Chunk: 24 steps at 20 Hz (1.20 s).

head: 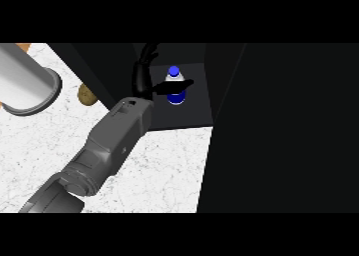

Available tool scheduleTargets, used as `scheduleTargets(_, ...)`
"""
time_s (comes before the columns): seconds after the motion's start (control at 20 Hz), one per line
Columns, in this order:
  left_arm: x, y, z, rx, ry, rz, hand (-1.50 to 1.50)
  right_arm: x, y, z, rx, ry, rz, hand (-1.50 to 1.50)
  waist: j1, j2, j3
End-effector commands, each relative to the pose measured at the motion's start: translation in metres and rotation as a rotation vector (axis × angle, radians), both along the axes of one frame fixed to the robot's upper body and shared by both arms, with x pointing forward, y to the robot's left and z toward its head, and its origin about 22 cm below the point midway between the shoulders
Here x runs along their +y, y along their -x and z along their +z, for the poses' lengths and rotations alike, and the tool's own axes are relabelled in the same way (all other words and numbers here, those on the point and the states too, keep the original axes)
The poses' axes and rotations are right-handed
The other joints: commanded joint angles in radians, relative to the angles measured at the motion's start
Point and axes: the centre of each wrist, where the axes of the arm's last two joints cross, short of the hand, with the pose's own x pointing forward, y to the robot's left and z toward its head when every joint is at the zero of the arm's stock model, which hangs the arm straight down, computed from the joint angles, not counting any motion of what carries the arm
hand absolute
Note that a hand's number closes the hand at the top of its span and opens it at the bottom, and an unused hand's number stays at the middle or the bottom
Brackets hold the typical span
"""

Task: Pick up the bottled water, place it into the cabinet and close the cabinet

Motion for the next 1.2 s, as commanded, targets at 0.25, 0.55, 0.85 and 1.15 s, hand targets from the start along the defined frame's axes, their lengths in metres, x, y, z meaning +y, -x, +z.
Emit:
scheduleTargets(0.25, -0.004, -0.003, 0.007, -0.032, -0.017, -0.057, -1.5, -0.003, 0.014, 0.006, -0.002, -0.025, 0.026, -1.5, -0.016, -0.002, 0.001)
scheduleTargets(0.55, -0.016, -0.01, 0.028, -0.108, 0.113, -0.218, -1.5, -0.007, 0.016, 0.012, -0.009, -0.03, 0.014, -1.5, 0.012, -0.01, 0.0)
scheduleTargets(0.85, -0.027, -0.016, 0.053, -0.113, 0.253, -0.403, -1.5, -0.005, 0.004, 0.005, 0.001, -0.018, -0.005, -1.5, 0.038, -0.014, 0.001)
scheduleTargets(1.15, -0.023, 0.007, 0.021, -0.103, 0.339, -0.444, -1.5, -0.016, 0.002, 0.014, -0.014, 0.012, -0.039, -1.5, 0.059, -0.029, 0.001)
